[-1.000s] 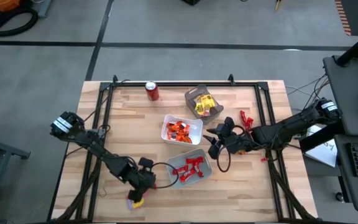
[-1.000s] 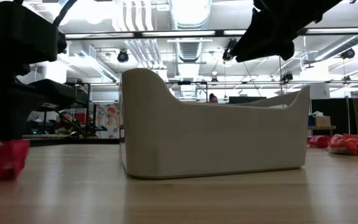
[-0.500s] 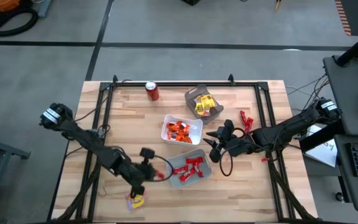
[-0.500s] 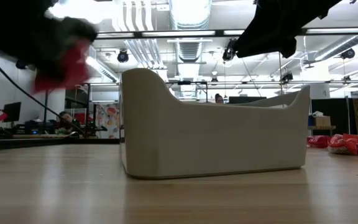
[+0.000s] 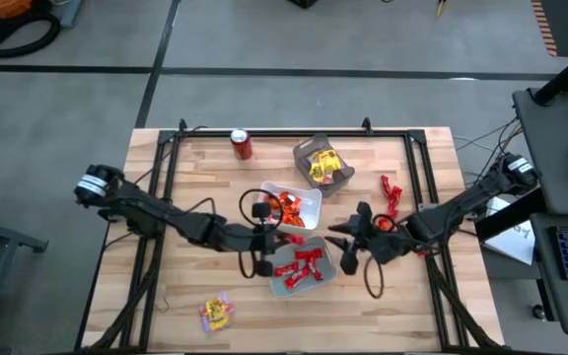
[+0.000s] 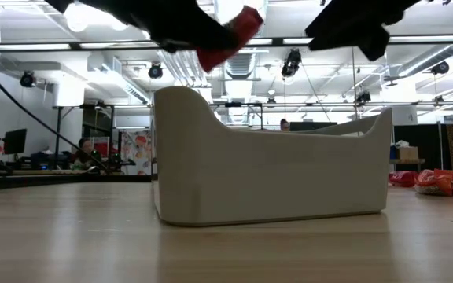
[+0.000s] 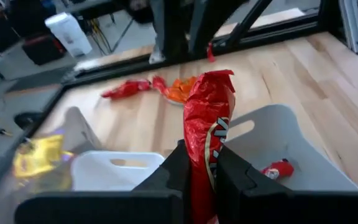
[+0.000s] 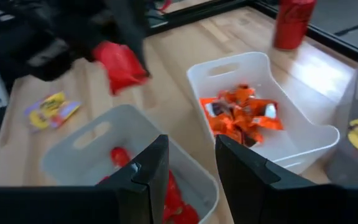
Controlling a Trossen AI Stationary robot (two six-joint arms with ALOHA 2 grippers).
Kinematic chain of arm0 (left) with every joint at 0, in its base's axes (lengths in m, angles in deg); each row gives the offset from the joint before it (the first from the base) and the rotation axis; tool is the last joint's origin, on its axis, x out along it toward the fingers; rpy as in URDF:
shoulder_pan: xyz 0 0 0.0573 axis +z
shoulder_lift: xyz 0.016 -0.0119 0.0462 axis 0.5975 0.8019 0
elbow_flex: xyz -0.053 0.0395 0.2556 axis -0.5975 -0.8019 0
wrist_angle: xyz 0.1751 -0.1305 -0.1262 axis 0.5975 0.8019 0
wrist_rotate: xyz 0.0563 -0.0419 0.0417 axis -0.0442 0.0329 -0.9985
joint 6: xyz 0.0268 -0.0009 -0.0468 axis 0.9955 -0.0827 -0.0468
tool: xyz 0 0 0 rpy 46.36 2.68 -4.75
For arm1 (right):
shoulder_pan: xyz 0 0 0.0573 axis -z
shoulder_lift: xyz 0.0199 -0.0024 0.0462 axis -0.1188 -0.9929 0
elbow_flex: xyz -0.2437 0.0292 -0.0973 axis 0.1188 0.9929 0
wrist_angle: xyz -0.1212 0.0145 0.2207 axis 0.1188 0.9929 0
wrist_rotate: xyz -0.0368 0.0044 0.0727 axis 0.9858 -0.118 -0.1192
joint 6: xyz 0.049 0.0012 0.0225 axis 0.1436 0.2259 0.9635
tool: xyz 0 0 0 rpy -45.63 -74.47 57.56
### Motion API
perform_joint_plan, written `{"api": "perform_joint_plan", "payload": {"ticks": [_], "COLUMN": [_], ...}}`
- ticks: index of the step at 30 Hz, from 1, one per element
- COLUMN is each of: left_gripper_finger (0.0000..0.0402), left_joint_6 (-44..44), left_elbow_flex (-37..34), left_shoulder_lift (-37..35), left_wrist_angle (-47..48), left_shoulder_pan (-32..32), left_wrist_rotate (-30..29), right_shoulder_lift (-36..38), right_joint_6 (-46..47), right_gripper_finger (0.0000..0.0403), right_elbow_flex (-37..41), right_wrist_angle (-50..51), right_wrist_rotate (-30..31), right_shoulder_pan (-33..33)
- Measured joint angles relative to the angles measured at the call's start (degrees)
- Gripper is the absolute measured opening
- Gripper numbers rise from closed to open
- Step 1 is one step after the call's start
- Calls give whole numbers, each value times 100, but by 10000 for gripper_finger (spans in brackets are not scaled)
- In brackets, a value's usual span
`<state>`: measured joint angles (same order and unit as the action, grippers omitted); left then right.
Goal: Sort candy
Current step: Put the red chocolate pack into the gray bin
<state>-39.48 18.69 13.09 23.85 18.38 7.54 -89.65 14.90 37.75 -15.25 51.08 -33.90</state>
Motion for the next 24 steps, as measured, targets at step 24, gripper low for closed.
{"api": "perform_joint_plan", "payload": {"ticks": [24], "left_gripper_finger": [36], "left_joint_6": [-1143], "left_elbow_flex": [1066], "left_shoulder_lift": [1600], "left_wrist_angle": [750], "left_shoulder_pan": [-2], "left_wrist_rotate": [535], "right_shoulder_lift": [-10], "right_joint_6": [34], "right_gripper_finger": [122], "right_elbow_flex": [194], "right_wrist_angle": [49], "right_wrist_rotate": [646], "right_shoulder_pan": [-493]}}
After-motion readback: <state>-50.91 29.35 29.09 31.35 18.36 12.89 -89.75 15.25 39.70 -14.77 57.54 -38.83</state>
